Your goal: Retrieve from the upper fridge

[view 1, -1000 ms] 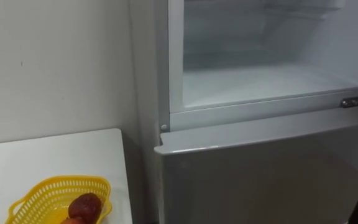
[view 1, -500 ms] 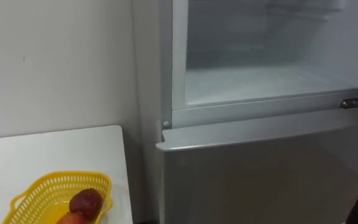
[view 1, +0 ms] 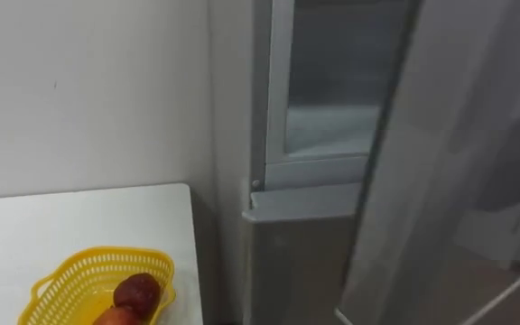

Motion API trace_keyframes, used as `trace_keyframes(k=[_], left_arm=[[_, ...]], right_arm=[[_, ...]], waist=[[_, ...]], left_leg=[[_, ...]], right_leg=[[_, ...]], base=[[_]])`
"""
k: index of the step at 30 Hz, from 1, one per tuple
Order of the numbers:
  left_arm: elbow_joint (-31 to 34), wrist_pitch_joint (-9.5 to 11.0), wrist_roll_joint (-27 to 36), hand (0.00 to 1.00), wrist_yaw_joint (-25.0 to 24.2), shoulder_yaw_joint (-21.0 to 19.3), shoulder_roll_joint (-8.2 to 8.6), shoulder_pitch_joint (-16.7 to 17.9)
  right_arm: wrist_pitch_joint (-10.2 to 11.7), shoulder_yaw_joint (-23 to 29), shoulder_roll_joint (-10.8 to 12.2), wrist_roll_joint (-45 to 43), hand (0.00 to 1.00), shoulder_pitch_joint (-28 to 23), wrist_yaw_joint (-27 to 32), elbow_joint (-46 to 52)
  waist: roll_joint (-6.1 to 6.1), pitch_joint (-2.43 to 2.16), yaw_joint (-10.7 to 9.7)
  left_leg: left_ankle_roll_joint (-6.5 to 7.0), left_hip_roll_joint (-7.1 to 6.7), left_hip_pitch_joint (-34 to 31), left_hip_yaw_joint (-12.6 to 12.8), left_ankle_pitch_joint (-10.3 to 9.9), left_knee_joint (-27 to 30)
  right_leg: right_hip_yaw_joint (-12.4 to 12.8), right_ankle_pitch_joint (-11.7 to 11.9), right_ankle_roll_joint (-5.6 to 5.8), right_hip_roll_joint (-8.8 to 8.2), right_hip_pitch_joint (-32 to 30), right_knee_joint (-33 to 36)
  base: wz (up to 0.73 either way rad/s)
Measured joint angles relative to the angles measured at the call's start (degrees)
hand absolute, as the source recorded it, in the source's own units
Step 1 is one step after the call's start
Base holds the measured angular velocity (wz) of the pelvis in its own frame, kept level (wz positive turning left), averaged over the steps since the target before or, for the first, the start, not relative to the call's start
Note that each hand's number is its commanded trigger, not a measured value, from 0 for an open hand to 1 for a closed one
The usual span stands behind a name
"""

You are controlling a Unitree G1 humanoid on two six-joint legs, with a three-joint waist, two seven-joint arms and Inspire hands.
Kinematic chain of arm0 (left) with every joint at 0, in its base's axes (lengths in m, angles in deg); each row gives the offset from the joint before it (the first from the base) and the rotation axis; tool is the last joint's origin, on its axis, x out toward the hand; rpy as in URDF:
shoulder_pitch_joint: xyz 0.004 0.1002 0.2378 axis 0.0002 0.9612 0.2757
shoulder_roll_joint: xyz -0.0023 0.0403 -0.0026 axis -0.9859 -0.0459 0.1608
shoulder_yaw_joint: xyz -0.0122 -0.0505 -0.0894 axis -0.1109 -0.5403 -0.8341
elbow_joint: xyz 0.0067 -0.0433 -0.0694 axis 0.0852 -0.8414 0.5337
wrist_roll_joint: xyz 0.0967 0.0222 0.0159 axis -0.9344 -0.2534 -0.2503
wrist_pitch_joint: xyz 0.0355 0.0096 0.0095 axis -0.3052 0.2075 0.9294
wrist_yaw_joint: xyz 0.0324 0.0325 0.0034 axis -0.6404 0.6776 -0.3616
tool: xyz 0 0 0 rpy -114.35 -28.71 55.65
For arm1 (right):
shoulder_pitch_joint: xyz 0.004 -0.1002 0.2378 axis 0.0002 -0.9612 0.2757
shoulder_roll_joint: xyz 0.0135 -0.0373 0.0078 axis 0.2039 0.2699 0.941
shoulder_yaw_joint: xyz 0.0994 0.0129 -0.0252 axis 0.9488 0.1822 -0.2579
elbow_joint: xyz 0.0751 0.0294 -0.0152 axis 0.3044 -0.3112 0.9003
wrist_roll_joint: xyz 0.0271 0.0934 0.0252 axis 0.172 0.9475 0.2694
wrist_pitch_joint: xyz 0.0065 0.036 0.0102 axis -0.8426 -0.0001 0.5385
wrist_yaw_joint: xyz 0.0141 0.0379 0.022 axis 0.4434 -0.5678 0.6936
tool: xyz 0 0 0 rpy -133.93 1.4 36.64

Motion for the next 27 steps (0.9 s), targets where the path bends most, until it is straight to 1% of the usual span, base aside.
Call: trace_keyframes(k=[2,3,4,5,7,9,11,13,15,17,19,20,22,27], left_arm=[[0.0,-0.2,0.1,0.00,0.0,0.3,-0.17,0.0],[0.0,-0.5,0.2,0.00,-0.1,1.0,-0.45,-0.1],[0.0,-0.8,0.5,0.00,-0.1,1.8,-0.65,-0.4],[0.0,-0.9,0.7,0.00,-0.1,2.1,-0.71,-0.5],[-0.1,-1.9,1.2,0.00,-0.1,3.0,-0.79,-1.2],[0.0,-1.9,1.2,0.00,-0.1,3.1,-0.79,-1.4],[0.2,-2.1,1.2,0.00,-0.1,3.1,-0.79,-1.4],[0.2,-2.9,1.2,0.00,-0.2,3.5,-0.94,-1.3],[0.2,-3.0,1.2,0.00,-0.1,4.1,-1.28,-1.4],[0.2,-3.0,1.2,0.00,-0.1,5.2,-1.77,-1.4],[0.0,-3.0,1.4,0.00,0.0,6.5,-2.04,-1.4],[0.0,-3.0,1.4,0.00,0.0,6.8,-2.04,-1.4],[-0.5,-3.1,1.4,0.00,0.0,7.4,-1.84,-1.4],[-0.7,-3.1,1.8,0.00,0.0,7.4,-1.67,-1.1]], right_arm=[[-0.6,-0.4,0.0,-1.3,0.00,0.0,-2.3,-1.7],[-1.0,-1.2,0.0,-1.5,0.00,0.0,-3.4,-2.9],[-1.1,-2.2,0.0,-1.4,0.00,0.1,-3.7,-3.4],[-1.3,-2.6,0.0,-1.5,0.00,0.1,-3.9,-3.6],[-1.5,-4.7,0.0,-2.5,0.00,0.1,-4.8,-5.5],[-1.8,-5.9,0.1,-4.0,0.00,0.1,-5.3,-6.4],[-1.4,-6.9,0.3,-6.4,0.00,0.1,-5.4,-7.3],[-0.8,-7.4,0.7,-8.8,0.00,0.1,-6.2,-8.6],[0.0,-7.4,0.8,-9.8,0.00,0.1,-6.5,-9.6],[0.3,-7.4,1.2,-10.1,0.00,0.1,-6.5,-10.0],[1.4,-7.9,2.3,-10.1,0.00,0.1,-6.5,-11.0],[1.6,-8.0,2.7,-10.1,0.00,0.1,-6.5,-11.2],[2.7,-8.7,3.6,-10.1,0.00,0.2,-6.5,-12.0],[3.6,-9.2,4.0,-10.1,0.00,0.1,-6.2,-12.6]], waist=[[-0.22,0.13,0.2],[-0.14,0.17,0.4],[-0.32,0.10,0.5],[-0.29,0.11,0.6],[-0.29,0.12,0.8],[-0.37,0.06,1.3],[-0.30,0.10,2.0],[-0.37,0.10,2.1],[-0.55,0.08,2.0],[-0.74,0.02,2.1],[-0.80,-0.04,2.4],[-0.79,-0.04,2.4],[-0.64,-0.12,2.5],[-0.38,-0.14,3.2]], left_leg=[[0.00,0.05,0.4,0.0,0.0,0.0],[-0.01,0.08,0.4,0.0,0.0,0.0],[-0.02,0.08,0.4,0.0,0.0,0.0],[-0.02,0.09,0.4,-0.1,0.0,0.0],[-0.02,0.10,0.7,-0.4,0.0,0.0],[-0.02,0.10,0.7,-0.5,0.0,0.0],[-0.02,0.13,0.7,-0.5,0.0,0.0],[-0.03,0.07,0.7,-1.2,0.0,0.0],[-0.02,0.03,0.5,-1.6,0.0,0.1],[-0.03,0.02,0.3,-2.0,0.0,0.4],[-0.03,0.06,-0.1,-2.3,0.0,0.9],[-0.03,0.07,-0.2,-2.4,0.0,1.0],[-0.14,0.10,-0.3,-2.9,-0.1,1.0],[-0.18,0.25,-0.4,-3.0,-0.1,1.1]], right_leg=[[0.0,0.0,-0.04,-0.04,0.6,-0.1],[-0.1,0.0,-0.05,-0.10,0.8,-0.1],[-0.2,0.0,-0.04,-0.13,0.8,-0.3],[-0.3,0.0,-0.04,-0.13,0.9,-0.5],[-0.9,0.2,-0.06,-0.06,1.6,-1.0],[-0.9,0.2,-0.05,-0.07,1.7,-1.0],[-0.9,0.3,-0.08,-0.07,1.6,-1.1],[-1.0,0.3,-0.07,-0.06,1.7,-1.1],[-1.4,0.3,-0.07,-0.10,1.7,-1.1],[-1.8,0.3,-0.09,-0.17,1.7,-1.0],[-2.2,0.4,-0.15,-0.17,1.7,-1.0],[-2.3,0.5,-0.17,-0.16,1.7,-1.0],[-2.5,0.5,-0.25,-0.10,1.7,-0.9],[-2.6,0.7,-0.42,0.02,1.6,-0.7]], base=[[0.00],[0.00],[0.00],[0.07],[0.09],[0.02],[0.00],[0.03],[0.11],[0.10],[0.06],[0.08],[0.06],[0.00]])
